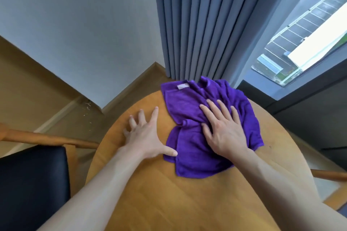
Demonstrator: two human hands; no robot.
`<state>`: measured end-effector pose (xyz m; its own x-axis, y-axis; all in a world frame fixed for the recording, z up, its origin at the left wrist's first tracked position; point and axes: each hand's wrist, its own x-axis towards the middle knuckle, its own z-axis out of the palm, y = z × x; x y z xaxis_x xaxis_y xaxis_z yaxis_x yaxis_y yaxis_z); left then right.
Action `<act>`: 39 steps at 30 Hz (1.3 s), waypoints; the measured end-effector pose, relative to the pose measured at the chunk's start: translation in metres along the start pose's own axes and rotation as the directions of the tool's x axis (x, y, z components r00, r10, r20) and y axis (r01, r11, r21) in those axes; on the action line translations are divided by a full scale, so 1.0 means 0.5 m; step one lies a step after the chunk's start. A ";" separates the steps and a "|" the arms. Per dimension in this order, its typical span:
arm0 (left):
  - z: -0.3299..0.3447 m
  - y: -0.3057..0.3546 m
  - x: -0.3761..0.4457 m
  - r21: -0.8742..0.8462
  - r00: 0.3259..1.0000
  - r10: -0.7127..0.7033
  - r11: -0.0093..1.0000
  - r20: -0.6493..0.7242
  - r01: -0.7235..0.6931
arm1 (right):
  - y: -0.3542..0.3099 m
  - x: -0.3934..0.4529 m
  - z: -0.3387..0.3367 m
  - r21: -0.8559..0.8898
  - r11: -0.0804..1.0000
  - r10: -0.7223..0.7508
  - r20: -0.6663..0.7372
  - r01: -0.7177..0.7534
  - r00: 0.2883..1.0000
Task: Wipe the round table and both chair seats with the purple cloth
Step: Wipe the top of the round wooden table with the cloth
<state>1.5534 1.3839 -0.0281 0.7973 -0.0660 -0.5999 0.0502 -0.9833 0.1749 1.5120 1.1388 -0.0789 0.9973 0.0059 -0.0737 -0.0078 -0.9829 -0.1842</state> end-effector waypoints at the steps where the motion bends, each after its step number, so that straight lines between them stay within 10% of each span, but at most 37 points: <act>1: 0.004 0.013 0.002 0.020 0.999 -0.030 0.999 0.021 0.030 | 0.032 -0.018 -0.007 0.005 0.998 0.061 -0.029 -0.061 0.998; 9: 0.039 0.170 -0.001 0.125 0.973 0.208 0.967 0.103 -0.220 | 0.053 0.008 -0.014 0.195 0.903 0.407 -0.098 -0.383 0.908; 16: 0.066 0.202 -0.001 0.216 0.972 0.188 0.952 0.138 -0.215 | 0.177 -0.063 -0.039 0.175 0.985 0.029 -0.132 -0.006 0.991; 22: 0.066 0.199 -0.005 0.205 0.977 0.180 0.958 0.118 -0.201 | 0.084 0.052 -0.048 0.189 0.912 0.373 -0.011 -0.365 0.928; 32: 0.062 0.202 -0.010 0.230 0.977 0.172 0.953 0.123 -0.197 | 0.094 -0.103 -0.022 0.098 0.987 -0.135 0.084 0.127 0.987; 39: 0.057 0.220 -0.016 0.257 0.981 0.156 0.949 0.119 -0.182 | 0.121 -0.022 -0.016 -0.002 0.957 0.290 -0.006 -0.290 0.957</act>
<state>1.5353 1.2714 -0.0265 0.7182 -0.2385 -0.6537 -0.2524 -0.9647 0.0746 1.5010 1.0779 -0.0812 0.9527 -0.2802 -0.1178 -0.2962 -0.9428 -0.1527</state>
